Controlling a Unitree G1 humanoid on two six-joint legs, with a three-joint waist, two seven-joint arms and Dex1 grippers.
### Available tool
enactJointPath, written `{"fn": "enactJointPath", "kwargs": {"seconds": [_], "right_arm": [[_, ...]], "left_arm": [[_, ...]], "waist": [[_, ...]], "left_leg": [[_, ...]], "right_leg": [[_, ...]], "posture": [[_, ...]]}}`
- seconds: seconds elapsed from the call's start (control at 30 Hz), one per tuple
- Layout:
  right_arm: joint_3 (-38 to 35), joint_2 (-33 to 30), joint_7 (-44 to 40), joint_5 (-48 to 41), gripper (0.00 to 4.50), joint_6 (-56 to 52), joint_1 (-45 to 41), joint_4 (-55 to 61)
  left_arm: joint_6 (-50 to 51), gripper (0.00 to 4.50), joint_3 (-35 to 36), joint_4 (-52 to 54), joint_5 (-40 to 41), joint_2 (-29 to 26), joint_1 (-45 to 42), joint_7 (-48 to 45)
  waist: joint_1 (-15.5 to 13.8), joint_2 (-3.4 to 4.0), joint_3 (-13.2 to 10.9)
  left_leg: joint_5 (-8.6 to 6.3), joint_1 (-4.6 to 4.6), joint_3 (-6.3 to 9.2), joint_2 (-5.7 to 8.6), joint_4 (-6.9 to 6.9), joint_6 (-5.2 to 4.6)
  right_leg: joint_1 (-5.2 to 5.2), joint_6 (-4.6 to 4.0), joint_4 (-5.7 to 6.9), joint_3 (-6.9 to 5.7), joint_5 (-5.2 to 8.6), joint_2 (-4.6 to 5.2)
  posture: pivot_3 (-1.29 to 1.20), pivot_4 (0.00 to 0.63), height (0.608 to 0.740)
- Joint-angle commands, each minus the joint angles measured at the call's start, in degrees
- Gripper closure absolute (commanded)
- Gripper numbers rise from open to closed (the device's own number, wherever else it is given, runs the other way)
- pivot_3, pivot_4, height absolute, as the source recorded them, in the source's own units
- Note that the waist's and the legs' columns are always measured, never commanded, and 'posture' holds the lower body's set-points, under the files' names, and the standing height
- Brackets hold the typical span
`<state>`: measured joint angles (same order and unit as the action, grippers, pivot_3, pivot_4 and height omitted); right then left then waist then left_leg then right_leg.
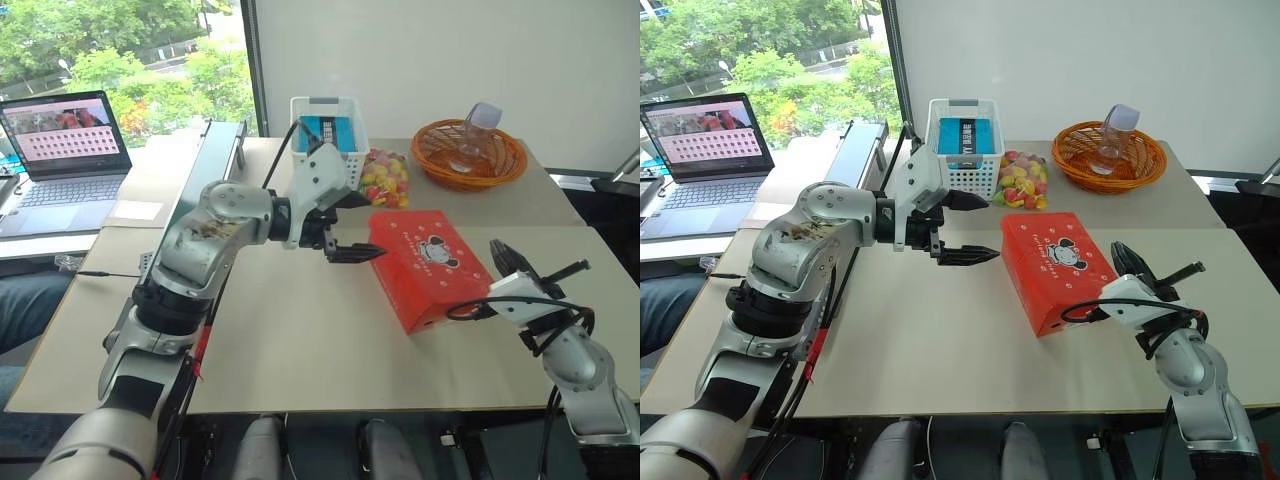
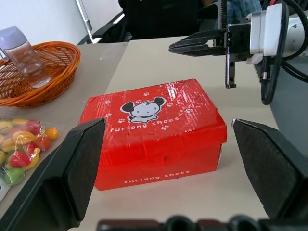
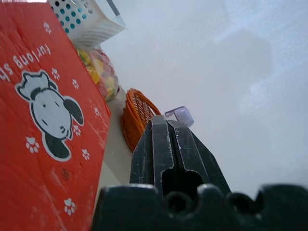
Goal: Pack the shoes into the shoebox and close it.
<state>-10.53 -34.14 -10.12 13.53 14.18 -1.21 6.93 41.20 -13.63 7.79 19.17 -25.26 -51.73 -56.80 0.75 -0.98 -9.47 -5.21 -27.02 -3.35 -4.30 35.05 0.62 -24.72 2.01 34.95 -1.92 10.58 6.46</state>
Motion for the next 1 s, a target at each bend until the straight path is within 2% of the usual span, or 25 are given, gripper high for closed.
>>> {"fn": "enactJointPath", "kwargs": {"seconds": [0.03, 0.1, 0.17, 0.33, 0.4, 0.5, 0.67, 0.77, 0.87, 1.0], "right_arm": [[1.1, 5.2, -5.8, -14.3, 4.47, -15.3, -10.2, 3.7], [0.2, 9.5, -7.5, -22.6, 4.47, -24.7, -17.1, 1.5], [-1.4, 12.1, -7.2, -27.1, 4.47, -33.0, -22.6, -3.1], [-1.9, 13.3, -4.6, -30.0, 4.47, -51.0, -34.2, -15.9], [-1.5, 14.0, -5.7, -31.0, 4.47, -53.3, -37.3, -19.2], [-1.4, 15.2, -7.0, -32.2, 4.47, -56.1, -39.3, -22.1], [1.0, 15.8, -9.4, -31.2, 4.47, -57.5, -38.3, -24.0], [2.0, 15.4, -11.3, -31.6, 4.47, -57.8, -35.8, -21.3], [2.5, 13.5, -14.1, -31.8, 3.77, -56.3, -33.3, -14.6], [-0.2, 8.9, -15.5, -31.8, 2.36, -54.6, -31.4, -5.3]], "left_arm": [[-1.6, 0.0, 0.8, 0.4, 0.0, 0.1, -0.5, 0.7], [-1.7, 0.0, 0.6, 0.4, -0.3, -0.3, -0.2, 0.7], [-2.0, 0.0, 0.4, 0.3, -0.7, -0.5, 0.0, 0.9], [-1.5, 0.0, 0.9, 1.1, -0.9, -0.7, 0.7, 2.2], [-0.9, 0.0, 1.2, 2.0, -0.7, -1.2, 1.4, 2.9], [0.0, 0.0, 1.5, 3.4, -0.6, -2.1, 2.7, 3.7], [1.6, 0.0, 2.1, 5.4, -0.2, -3.2, 4.3, 5.2], [2.0, 0.0, 2.1, 5.8, -0.1, -3.4, 4.9, 5.7], [2.0, 0.0, 2.2, 5.8, 0.1, -3.7, 5.8, 5.7], [0.8, 0.0, 2.0, 4.7, -0.3, -3.7, 7.1, 5.6]], "waist": [[0.6, -0.04, 0.0], [1.1, -0.04, 0.0], [1.2, -0.04, 0.0], [-0.2, -0.04, 0.0], [-0.3, -0.03, 0.0], [-0.2, -0.03, 0.0], [0.0, -0.03, 0.0], [0.0, -0.02, 0.0], [-0.1, -0.02, 0.0], [-0.1, -0.02, 0.0]], "left_leg": [[0.0, 0.07, -0.01, -0.01, 0.0, 0.0], [0.0, 0.11, 0.02, -0.01, 0.0, 0.0], [0.0, 0.16, 0.06, -0.02, -0.02, 0.0], [0.0, 0.01, 0.05, -0.02, -0.14, 0.0], [0.02, -0.32, 0.03, -0.02, -0.13, -0.03], [0.24, -0.34, 0.03, -0.02, -0.19, -0.38], [0.21, -0.29, 0.05, -0.08, -0.19, -0.33], [0.03, -0.26, 0.05, -0.09, -0.12, -0.04], [0.02, -0.24, 0.05, -0.09, -0.11, -0.03], [0.03, -0.27, 0.05, -0.09, -0.12, -0.04]], "right_leg": [[0.0, 0.0, -0.01, 0.02, -0.01, 0.0], [0.01, -0.01, 0.04, 0.04, -0.02, -0.01], [0.02, -0.02, 0.1, 0.03, -0.03, -0.05], [-0.03, -0.01, 0.06, -0.08, 0.02, -0.05], [-0.31, -0.03, 0.09, -0.07, 0.0, -0.04], [-0.34, 0.01, 0.11, -0.06, 0.01, -0.07], [-0.34, 0.02, 0.15, -0.07, 0.02, -0.15], [-0.31, 0.0, 0.16, -0.07, -0.02, -0.15], [-0.26, 0.01, 0.14, -0.07, -0.02, -0.14], [-0.31, 0.01, 0.15, -0.06, -0.02, -0.15]], "posture": [[0.0, 0.15, 0.735], [0.0, 0.15, 0.735], [0.0, 0.15, 0.735], [0.0, 0.15, 0.735], [0.0, 0.15, 0.735], [0.0, 0.15, 0.735], [0.0, 0.15, 0.735], [0.0, 0.15, 0.735], [0.0, 0.15, 0.735], [0.0, 0.15, 0.735]]}}
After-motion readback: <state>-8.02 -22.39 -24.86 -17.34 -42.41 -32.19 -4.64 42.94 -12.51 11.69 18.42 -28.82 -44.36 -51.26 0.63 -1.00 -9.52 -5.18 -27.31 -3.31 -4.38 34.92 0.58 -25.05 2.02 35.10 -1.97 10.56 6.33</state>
